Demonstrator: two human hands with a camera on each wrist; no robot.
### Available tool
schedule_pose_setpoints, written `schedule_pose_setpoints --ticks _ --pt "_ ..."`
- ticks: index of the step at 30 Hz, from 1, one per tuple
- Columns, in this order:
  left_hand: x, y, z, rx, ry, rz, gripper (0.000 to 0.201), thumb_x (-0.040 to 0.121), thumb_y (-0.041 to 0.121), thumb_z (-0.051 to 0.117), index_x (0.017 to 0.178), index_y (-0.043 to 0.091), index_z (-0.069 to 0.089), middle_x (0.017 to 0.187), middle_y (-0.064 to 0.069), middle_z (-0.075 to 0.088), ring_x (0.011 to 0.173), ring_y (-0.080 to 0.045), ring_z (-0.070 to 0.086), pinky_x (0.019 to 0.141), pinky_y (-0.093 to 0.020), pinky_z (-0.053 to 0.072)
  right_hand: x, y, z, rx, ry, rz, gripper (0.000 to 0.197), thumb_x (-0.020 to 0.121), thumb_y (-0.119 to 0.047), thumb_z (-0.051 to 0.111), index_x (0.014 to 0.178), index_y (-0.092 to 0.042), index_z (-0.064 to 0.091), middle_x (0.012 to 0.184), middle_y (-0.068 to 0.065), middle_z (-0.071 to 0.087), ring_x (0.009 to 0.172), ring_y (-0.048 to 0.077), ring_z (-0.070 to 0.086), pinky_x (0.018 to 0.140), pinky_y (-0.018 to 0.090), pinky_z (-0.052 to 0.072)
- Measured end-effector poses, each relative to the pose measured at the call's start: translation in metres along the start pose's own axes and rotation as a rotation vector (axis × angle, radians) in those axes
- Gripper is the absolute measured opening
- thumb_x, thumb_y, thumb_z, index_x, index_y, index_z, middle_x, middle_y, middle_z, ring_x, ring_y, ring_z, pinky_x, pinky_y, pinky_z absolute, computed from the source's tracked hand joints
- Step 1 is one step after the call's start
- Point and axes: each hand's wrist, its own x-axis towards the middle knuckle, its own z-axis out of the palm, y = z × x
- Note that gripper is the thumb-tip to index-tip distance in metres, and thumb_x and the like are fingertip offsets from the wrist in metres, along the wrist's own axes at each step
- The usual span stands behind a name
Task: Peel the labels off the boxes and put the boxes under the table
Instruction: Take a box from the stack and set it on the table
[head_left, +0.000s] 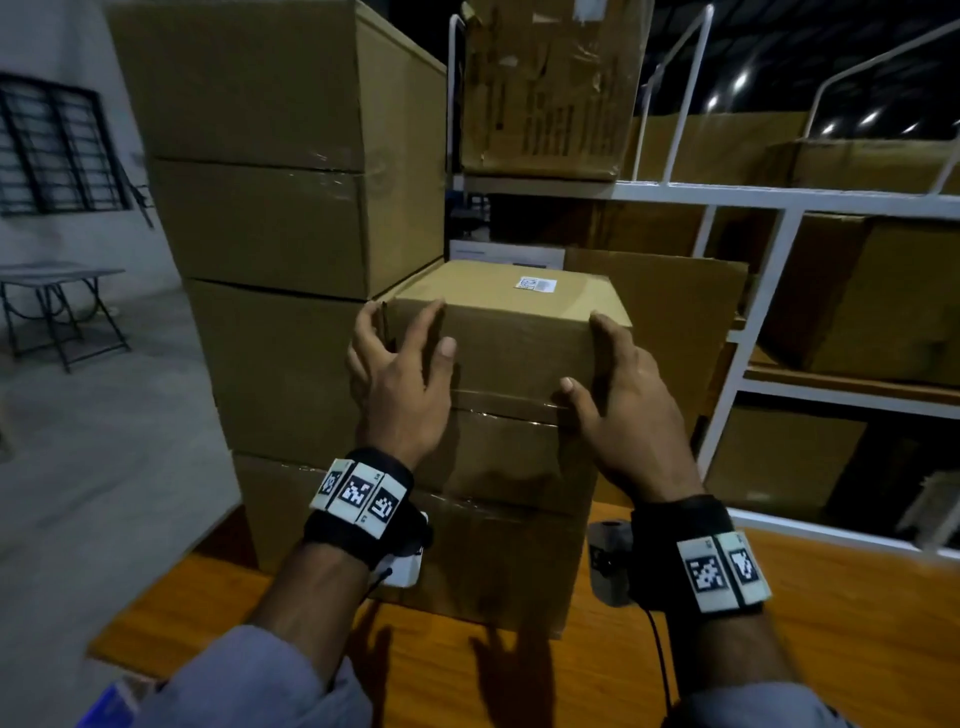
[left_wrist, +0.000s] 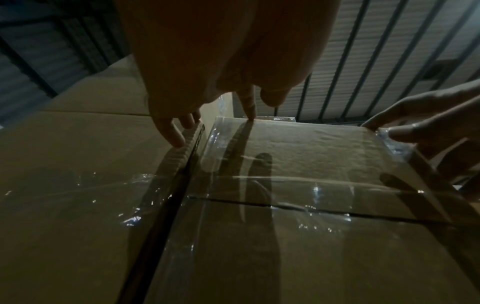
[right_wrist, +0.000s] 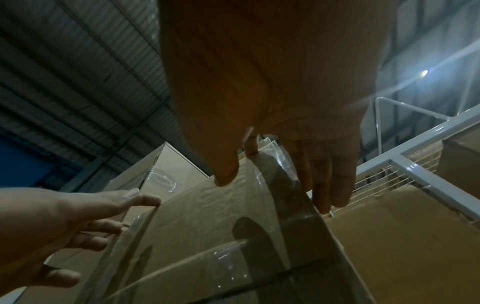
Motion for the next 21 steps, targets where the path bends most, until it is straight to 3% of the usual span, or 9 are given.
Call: schedule_pose_setpoints --ticks 2,5,9,12,14,16,17,19,21 --pt "0.0 -0.001 0.002 -0.01 0.033 0.011 0.049 0.103 0.051 0.048 0.151 0.048 0.04 0.167 -0.004 0.007 0.147 -0.034 0.018 0.115 -0.059 0.034 -0.002 0.0 0.003 0.012 0.043 -0.006 0.073 0.1 -0.048 0.062 0.157 -0.046 0.017 0.147 0.006 0.048 0.126 0.025 0.055 0.097 0.05 0.055" --pt "0.001 -0.001 0.005 -0.039 0.089 0.006 0.059 0.101 0.052 0.049 0.157 0.045 0.029 0.164 -0.007 0.013 0.143 -0.032 0.025 0.109 -0.046 0.032 -0.005 0.001 0.005 0.051 0.085 -0.002 0.069 0.099 -0.048 0.063 0.154 -0.043 0.021 0.146 0.005 0.049 0.125 0.024 0.057 0.094 0.05 0.058" --pt "-0.001 0.006 0.01 -0.092 0.156 0.0 0.057 0.102 0.049 0.052 0.155 0.037 0.036 0.154 -0.011 0.028 0.129 -0.017 0.028 0.098 -0.031 0.029 -0.012 0.003 0.002 0.058 0.135 -0.015 0.064 0.099 -0.049 0.063 0.15 -0.04 0.025 0.143 0.004 0.053 0.12 0.022 0.06 0.088 0.045 0.06" --pt "-0.006 0.013 0.01 -0.279 0.145 0.022 0.05 0.104 0.044 0.054 0.15 0.034 0.038 0.149 -0.005 0.037 0.13 -0.011 0.04 0.09 -0.021 0.042 -0.02 0.004 -0.002 0.075 0.181 -0.004 0.061 0.1 -0.048 0.063 0.149 -0.038 0.028 0.143 0.004 0.053 0.116 0.017 0.058 0.085 0.038 0.059" --pt "-0.009 0.018 0.008 -0.396 0.136 0.053 0.045 0.107 0.043 0.05 0.147 0.029 0.036 0.135 0.009 0.049 0.106 0.006 0.057 0.074 -0.02 0.057 -0.028 0.005 -0.004 0.109 0.221 -0.006 0.06 0.1 -0.046 0.064 0.148 -0.037 0.03 0.142 0.002 0.053 0.115 0.012 0.056 0.085 0.032 0.057" --pt "-0.013 0.023 0.009 -0.424 0.165 0.077 0.041 0.108 0.042 0.047 0.143 0.025 0.036 0.127 0.014 0.054 0.095 0.007 0.062 0.066 -0.015 0.055 -0.037 0.007 -0.007 0.161 0.254 -0.009 0.058 0.099 -0.044 0.066 0.146 -0.035 0.034 0.137 -0.002 0.053 0.114 0.007 0.055 0.084 0.02 0.053" --pt "-0.013 0.026 0.009 -0.43 0.183 0.086 0.039 0.108 0.043 0.047 0.141 0.024 0.036 0.132 0.007 0.055 0.102 0.003 0.063 0.069 -0.012 0.054 -0.041 0.007 -0.008 0.196 0.271 -0.009 0.057 0.098 -0.043 0.068 0.144 -0.034 0.036 0.135 -0.003 0.053 0.114 0.006 0.056 0.084 0.019 0.053" --pt "-0.016 0.032 0.01 -0.443 0.209 0.1 0.038 0.106 0.047 0.048 0.135 0.025 0.037 0.141 -0.007 0.053 0.123 -0.016 0.06 0.083 -0.02 0.057 -0.046 0.009 -0.012 0.277 0.307 0.0 0.055 0.097 -0.044 0.07 0.14 -0.031 0.038 0.132 -0.003 0.054 0.116 0.009 0.058 0.089 0.03 0.059" --pt "-0.017 0.04 0.01 -0.452 0.222 0.088 0.037 0.103 0.055 0.05 0.129 0.032 0.037 0.133 -0.009 0.056 0.124 -0.028 0.059 0.09 -0.043 0.059 -0.048 0.012 -0.018 0.32 0.334 0.014 0.056 0.094 -0.05 0.071 0.136 -0.029 0.04 0.128 -0.003 0.055 0.118 0.013 0.06 0.091 0.041 0.06"
